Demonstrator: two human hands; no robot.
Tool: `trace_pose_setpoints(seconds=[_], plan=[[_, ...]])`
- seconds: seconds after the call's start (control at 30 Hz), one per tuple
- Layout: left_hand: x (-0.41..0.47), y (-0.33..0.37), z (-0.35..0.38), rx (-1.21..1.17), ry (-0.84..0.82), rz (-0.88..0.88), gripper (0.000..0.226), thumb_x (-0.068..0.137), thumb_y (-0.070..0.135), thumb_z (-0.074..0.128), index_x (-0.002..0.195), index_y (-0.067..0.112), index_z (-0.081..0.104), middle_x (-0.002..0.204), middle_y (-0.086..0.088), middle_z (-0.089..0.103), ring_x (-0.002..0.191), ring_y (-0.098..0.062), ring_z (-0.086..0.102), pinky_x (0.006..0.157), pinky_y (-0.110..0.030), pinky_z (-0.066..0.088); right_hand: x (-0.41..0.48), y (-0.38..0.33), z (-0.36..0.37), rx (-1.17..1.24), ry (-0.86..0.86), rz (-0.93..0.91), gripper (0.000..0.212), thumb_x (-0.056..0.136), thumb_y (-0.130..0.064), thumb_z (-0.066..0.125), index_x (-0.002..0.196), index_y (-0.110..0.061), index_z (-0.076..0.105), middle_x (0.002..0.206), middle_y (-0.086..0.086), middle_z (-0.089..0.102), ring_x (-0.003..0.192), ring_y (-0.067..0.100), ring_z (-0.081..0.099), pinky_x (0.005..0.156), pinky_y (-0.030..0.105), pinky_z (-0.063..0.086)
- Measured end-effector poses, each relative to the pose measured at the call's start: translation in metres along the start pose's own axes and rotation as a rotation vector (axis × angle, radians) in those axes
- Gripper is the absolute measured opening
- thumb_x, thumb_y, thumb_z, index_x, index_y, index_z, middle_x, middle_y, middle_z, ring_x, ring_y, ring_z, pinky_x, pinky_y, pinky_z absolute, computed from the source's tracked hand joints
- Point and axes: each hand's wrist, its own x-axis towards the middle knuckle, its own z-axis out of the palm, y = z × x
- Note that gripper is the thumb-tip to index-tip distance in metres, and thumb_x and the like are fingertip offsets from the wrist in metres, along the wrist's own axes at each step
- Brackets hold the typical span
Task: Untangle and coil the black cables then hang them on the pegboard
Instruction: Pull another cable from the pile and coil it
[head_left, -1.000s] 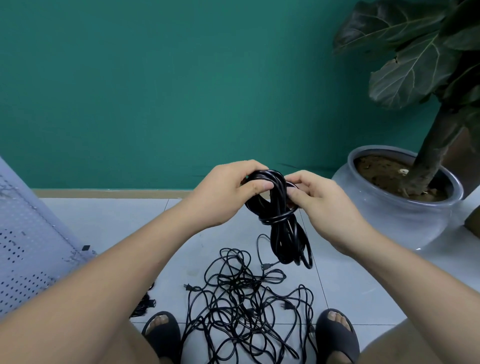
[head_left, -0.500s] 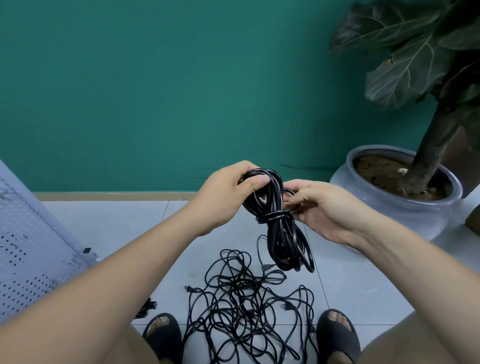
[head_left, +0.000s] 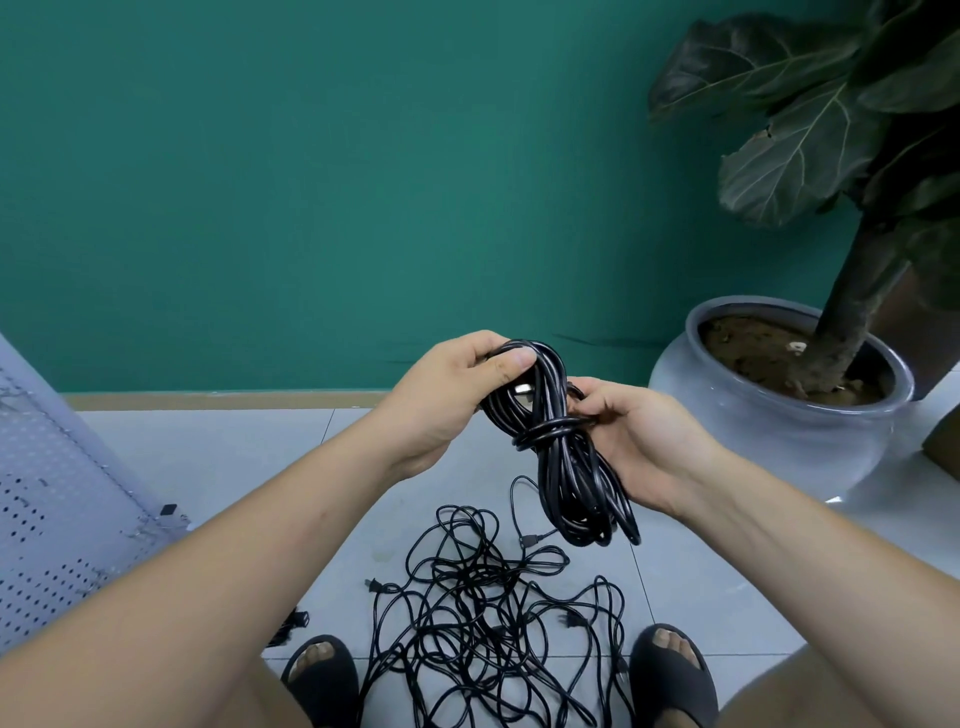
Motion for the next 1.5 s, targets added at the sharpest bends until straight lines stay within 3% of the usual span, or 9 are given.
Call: trace_pose_setpoints(seconds=[0.17,0.37,0.47,0.57,0.73,0.97,1.13,1.33,1.5], plan=[[0.001,0.002,-0.001,-0.002,-0.044,-0.022,0.021,0.107,0.025,0.066,0.113,0.006,0.072,0.098,-0.008,0.073,0.086,-0.02,0.066,0.089,-0.034,0.056,0.003,0.007,0.001,0.049,0.055,0.02,0.056,0.089,0.002,0.043,0.14,0.004,0.064,0.128,0.026,0.062,0.113,0.044,0.055,0.084,0.049,0.052],[0.0,0.002,-0.001,0.037,0.005,0.03,0.02,0.105,0.027,0.07,0.113,0.009,0.074,0.111,-0.019,0.078,0.092,-0.02,0.07,0.097,-0.044,0.056,-0.003,0.004,0.007,-0.019,-0.015,-0.058,0.05,0.087,-0.002,0.047,0.131,0.001,0.07,0.125,0.031,0.06,0.113,0.044,0.054,0.103,0.059,0.043],[0.0,0.004,-0.002,0.012,0.047,0.051,0.019,0.105,0.026,0.069,0.112,0.01,0.076,0.104,-0.012,0.079,0.09,-0.017,0.069,0.096,-0.041,0.056,-0.012,-0.002,0.02,-0.105,-0.035,-0.19,0.035,0.093,-0.02,0.057,0.123,-0.009,0.073,0.114,0.02,0.054,0.107,0.035,0.051,0.095,0.049,0.046],[-0.001,0.005,-0.003,-0.027,0.061,0.059,0.02,0.104,0.028,0.071,0.111,0.011,0.077,0.104,-0.014,0.078,0.091,-0.019,0.068,0.097,-0.046,0.055,-0.022,0.003,0.035,-0.34,-0.003,-0.266,0.043,0.096,-0.043,0.078,0.124,-0.014,0.064,0.109,0.014,0.073,0.098,0.031,0.073,0.08,0.037,0.056],[-0.005,0.006,0.0,-0.04,0.025,0.056,0.022,0.095,0.023,0.08,0.111,0.007,0.078,0.107,-0.015,0.079,0.092,-0.018,0.069,0.091,-0.037,0.054,-0.016,0.016,0.039,-0.509,0.143,-0.405,0.036,0.087,-0.035,0.087,0.117,-0.023,0.072,0.115,0.014,0.077,0.108,0.037,0.077,0.1,0.062,0.059],[-0.005,0.005,-0.005,0.033,0.036,0.003,0.029,0.095,0.039,0.079,0.103,0.011,0.077,0.101,-0.012,0.079,0.087,-0.017,0.069,0.095,-0.04,0.059,-0.019,0.009,0.042,-0.367,0.096,-0.312,0.023,0.101,-0.006,0.067,0.121,-0.012,0.078,0.118,0.021,0.078,0.104,0.034,0.076,0.104,0.061,0.058],[-0.006,0.003,-0.002,0.093,0.037,0.058,0.022,0.104,0.033,0.068,0.099,0.013,0.073,0.078,0.01,0.072,0.064,0.0,0.059,0.065,-0.008,0.042,-0.021,0.003,0.041,-0.324,0.075,-0.267,0.026,0.102,-0.005,0.062,0.125,-0.005,0.074,0.123,0.026,0.075,0.1,0.03,0.072,0.106,0.058,0.057],[-0.005,0.003,-0.006,0.058,-0.022,0.048,0.027,0.107,0.039,0.061,0.101,0.015,0.071,0.082,0.01,0.067,0.071,-0.007,0.051,0.073,-0.031,0.036,-0.026,-0.006,0.042,-0.209,-0.006,-0.138,0.031,0.103,-0.008,0.059,0.13,0.006,0.067,0.109,0.02,0.072,0.092,0.028,0.069,0.099,0.045,0.06],[-0.003,-0.001,-0.007,-0.077,-0.106,0.004,0.03,0.107,0.045,0.062,0.104,0.016,0.068,0.094,-0.004,0.061,0.081,-0.016,0.046,0.076,-0.034,0.034,-0.028,-0.009,0.041,-0.232,-0.042,-0.099,0.03,0.103,-0.007,0.059,0.128,0.007,0.066,0.105,0.018,0.074,0.092,0.029,0.072,0.088,0.04,0.06]])
